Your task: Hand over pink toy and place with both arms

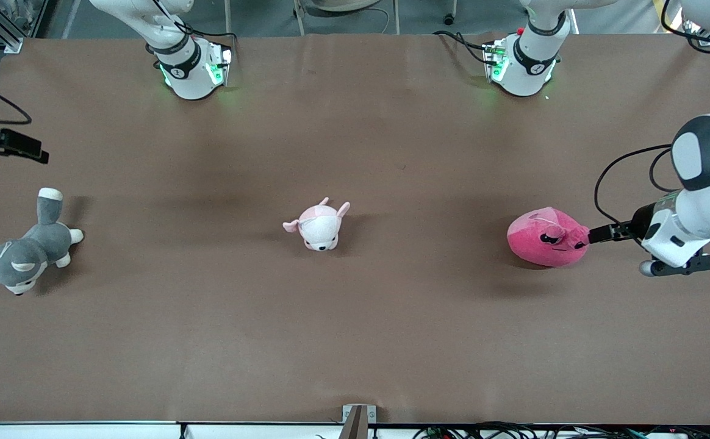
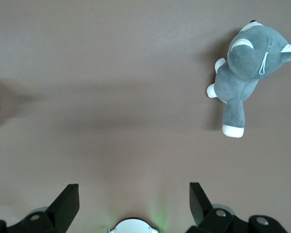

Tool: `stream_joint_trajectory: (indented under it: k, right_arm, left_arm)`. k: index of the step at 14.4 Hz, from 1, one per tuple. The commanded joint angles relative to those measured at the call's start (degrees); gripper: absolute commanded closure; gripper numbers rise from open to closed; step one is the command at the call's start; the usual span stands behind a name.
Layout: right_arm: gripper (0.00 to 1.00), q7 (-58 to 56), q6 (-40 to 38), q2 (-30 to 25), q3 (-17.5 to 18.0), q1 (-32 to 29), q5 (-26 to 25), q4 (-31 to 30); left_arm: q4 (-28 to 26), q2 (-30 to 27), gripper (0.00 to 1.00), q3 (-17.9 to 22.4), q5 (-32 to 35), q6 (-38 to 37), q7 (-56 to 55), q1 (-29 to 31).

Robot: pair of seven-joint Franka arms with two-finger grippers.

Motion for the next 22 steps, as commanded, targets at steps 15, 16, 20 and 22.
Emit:
stream_joint_trajectory:
  k: [15, 16, 20, 22]
  right_arm:
    - [0.00, 13.60, 2.58, 3.14, 1.09, -1.10, -1.04, 0.94]
    - [0.00, 15.36, 2.50, 3.05, 1.09, -0.40, -0.95, 0.85]
    - [0.00, 22.92, 1.80, 2.87, 1.18, 1.28, -0.77, 0.58]
    - [0.00, 27.92, 1.70, 2.87, 1.18, 2.68, -0.69, 0.58]
  left_arm:
    - [-3.16, 2.05, 0.34, -0.51, -2.94, 1.69, -1.29, -0.37]
    - [-3.16, 2.14, 0.40, -0.51, -2.94, 1.69, -1.29, -0.37]
    - [-3.16, 2.05, 0.75, -0.51, -4.61, 1.60, -3.92, -0.63]
    - [-2.72, 1.70, 0.90, -0.51, -4.61, 1.07, -6.90, -1.07]
